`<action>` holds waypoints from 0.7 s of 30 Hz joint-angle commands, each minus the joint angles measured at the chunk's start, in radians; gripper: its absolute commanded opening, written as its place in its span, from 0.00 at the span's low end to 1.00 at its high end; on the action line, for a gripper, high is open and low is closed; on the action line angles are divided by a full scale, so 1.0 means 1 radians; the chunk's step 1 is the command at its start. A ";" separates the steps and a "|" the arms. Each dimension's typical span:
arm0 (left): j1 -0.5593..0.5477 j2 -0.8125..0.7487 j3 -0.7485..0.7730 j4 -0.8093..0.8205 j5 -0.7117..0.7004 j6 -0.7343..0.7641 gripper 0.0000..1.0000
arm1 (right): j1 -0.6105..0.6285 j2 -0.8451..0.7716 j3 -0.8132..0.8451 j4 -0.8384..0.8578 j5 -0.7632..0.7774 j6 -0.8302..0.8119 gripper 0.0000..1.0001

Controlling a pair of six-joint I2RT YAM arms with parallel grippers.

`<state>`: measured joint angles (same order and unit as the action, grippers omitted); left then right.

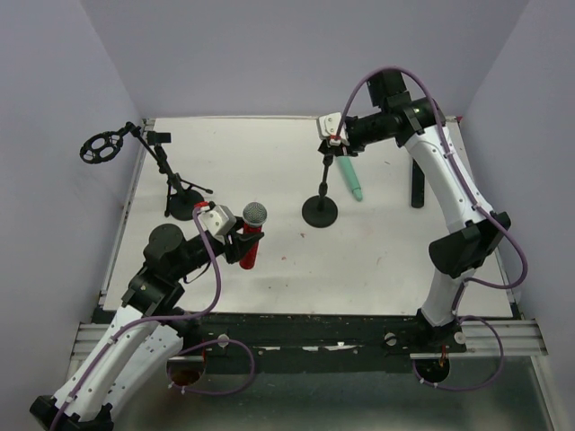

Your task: Attach the microphones to the stand

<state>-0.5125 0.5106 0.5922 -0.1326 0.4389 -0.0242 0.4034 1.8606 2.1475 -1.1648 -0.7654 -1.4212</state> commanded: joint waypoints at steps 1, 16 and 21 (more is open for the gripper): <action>0.005 -0.009 0.000 0.048 0.035 -0.008 0.00 | 0.038 -0.032 -0.034 0.048 0.064 0.189 0.42; 0.006 -0.026 0.000 0.051 0.046 -0.016 0.00 | 0.146 -0.218 -0.291 0.314 0.261 0.616 0.44; 0.006 -0.026 0.000 0.051 0.046 -0.016 0.00 | 0.152 -0.242 -0.330 0.313 0.218 0.637 0.66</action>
<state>-0.5117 0.4957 0.5922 -0.1280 0.4576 -0.0341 0.5442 1.6474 1.8458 -0.8528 -0.5137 -0.8536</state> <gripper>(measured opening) 0.494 0.601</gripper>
